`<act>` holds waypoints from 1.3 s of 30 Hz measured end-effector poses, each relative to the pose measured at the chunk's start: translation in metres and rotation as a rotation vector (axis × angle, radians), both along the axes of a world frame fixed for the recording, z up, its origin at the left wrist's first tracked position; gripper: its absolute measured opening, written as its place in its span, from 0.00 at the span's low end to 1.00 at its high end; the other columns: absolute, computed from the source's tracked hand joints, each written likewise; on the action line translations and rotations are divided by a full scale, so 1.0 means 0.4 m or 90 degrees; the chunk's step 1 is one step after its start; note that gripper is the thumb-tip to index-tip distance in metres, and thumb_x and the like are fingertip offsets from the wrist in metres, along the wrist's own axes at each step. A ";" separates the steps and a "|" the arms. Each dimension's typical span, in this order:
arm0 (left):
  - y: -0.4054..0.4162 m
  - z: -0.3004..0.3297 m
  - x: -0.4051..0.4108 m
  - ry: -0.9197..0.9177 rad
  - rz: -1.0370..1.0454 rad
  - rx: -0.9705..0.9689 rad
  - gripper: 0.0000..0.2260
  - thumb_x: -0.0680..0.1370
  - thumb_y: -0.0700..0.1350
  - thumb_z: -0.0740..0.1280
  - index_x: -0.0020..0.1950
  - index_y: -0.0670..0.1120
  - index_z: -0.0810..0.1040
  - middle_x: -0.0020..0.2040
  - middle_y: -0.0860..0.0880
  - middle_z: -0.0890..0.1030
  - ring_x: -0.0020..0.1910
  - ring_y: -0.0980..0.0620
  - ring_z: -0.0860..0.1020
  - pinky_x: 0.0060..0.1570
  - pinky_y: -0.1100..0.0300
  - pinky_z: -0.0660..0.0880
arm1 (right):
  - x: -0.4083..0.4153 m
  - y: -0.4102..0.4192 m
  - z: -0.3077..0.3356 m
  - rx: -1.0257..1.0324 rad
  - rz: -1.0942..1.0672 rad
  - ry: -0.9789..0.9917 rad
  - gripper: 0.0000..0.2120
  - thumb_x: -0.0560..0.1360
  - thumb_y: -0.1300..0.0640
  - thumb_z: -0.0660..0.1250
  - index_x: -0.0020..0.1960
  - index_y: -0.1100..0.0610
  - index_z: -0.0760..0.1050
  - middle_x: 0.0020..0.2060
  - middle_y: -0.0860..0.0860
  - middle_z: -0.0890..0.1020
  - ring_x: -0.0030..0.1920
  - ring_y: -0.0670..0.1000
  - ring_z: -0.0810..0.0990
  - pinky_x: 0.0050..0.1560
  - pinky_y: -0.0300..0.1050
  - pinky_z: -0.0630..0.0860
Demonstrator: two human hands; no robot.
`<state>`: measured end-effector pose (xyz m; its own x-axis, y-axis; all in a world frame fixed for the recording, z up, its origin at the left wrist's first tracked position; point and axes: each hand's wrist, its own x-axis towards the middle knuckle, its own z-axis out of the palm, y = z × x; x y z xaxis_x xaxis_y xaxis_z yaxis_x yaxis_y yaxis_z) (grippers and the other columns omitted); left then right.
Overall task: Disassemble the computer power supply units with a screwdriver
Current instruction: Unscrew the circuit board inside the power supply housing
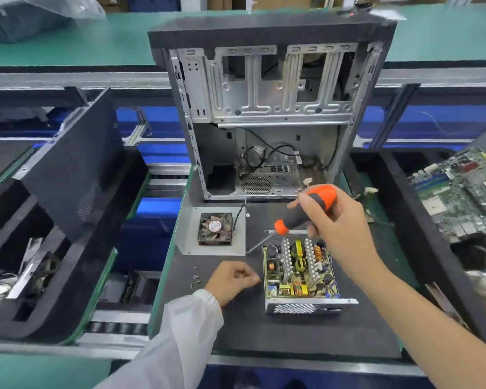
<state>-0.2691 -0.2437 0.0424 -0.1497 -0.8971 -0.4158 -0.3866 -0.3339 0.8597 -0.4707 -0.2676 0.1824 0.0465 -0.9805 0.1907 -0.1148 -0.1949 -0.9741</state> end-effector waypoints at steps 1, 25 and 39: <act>0.008 -0.011 -0.004 -0.003 -0.006 -0.006 0.08 0.75 0.39 0.72 0.37 0.49 0.80 0.30 0.54 0.77 0.30 0.59 0.70 0.33 0.70 0.66 | 0.001 0.009 -0.011 -0.012 0.010 0.030 0.09 0.73 0.43 0.67 0.43 0.48 0.76 0.38 0.52 0.84 0.26 0.50 0.74 0.30 0.42 0.72; 0.058 -0.066 -0.021 0.061 -0.004 -0.126 0.12 0.77 0.36 0.69 0.47 0.54 0.82 0.35 0.42 0.73 0.36 0.49 0.65 0.42 0.58 0.64 | 0.016 0.053 -0.122 -0.083 0.084 0.237 0.11 0.73 0.45 0.67 0.46 0.52 0.73 0.34 0.52 0.79 0.35 0.56 0.79 0.37 0.51 0.75; 0.061 -0.073 -0.014 0.044 0.005 -0.160 0.09 0.76 0.35 0.70 0.51 0.47 0.85 0.26 0.52 0.59 0.29 0.55 0.57 0.31 0.68 0.58 | 0.036 0.070 -0.104 -0.093 0.156 0.305 0.15 0.71 0.44 0.70 0.46 0.55 0.74 0.34 0.50 0.78 0.34 0.50 0.75 0.35 0.40 0.72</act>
<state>-0.2746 -0.2194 0.0133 -0.1619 -0.9724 -0.1682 -0.3225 -0.1090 0.9403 -0.4563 -0.2398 0.1409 0.3842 -0.8952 0.2257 -0.4725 -0.4007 -0.7850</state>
